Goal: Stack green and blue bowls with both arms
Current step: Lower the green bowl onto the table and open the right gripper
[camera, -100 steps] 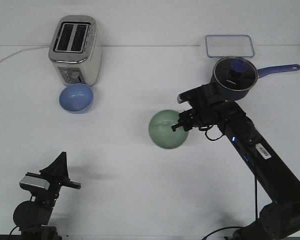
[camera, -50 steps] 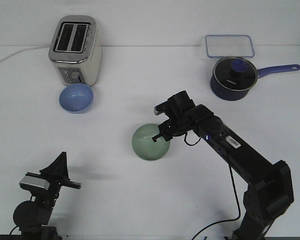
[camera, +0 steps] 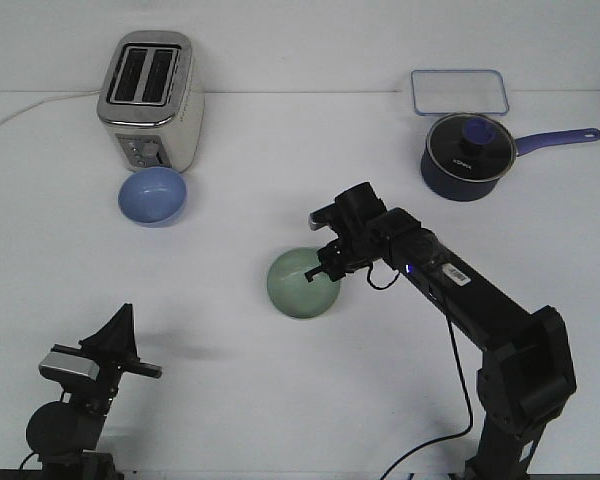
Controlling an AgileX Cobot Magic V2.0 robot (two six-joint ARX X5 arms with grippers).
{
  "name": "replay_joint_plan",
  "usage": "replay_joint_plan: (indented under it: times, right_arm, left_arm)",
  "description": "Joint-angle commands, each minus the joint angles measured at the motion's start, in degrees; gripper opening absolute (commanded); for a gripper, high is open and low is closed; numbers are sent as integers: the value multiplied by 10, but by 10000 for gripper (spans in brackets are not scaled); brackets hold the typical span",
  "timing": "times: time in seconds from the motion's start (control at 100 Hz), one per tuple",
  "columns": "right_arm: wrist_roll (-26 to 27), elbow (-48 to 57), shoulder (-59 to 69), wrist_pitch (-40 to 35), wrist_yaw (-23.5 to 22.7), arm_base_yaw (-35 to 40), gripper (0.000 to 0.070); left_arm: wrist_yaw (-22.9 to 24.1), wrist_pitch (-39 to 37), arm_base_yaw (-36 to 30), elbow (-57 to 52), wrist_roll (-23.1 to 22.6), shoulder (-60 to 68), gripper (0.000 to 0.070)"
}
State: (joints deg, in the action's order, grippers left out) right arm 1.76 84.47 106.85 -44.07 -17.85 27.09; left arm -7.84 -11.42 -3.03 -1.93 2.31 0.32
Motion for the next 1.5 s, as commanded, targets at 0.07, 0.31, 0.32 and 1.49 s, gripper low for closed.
replay_joint_plan:
  times: [0.07,0.31,0.32,1.49]
  right_arm:
    - [3,6,24,4,-1,-2,0]
    - [0,6,33,0,-1,-4,0]
    - [0,6,33,0,-1,-4,0]
    - [-5,6,-56,-14,33,-48,548]
  left_arm:
    - [-1,-6,1,11,-1,-1,10]
    - [-1,-6,1,11,-1,-1,10]
    - [-1,-6,1,11,-1,-1,10]
    - [-1,-6,1,11,-1,-1,10]
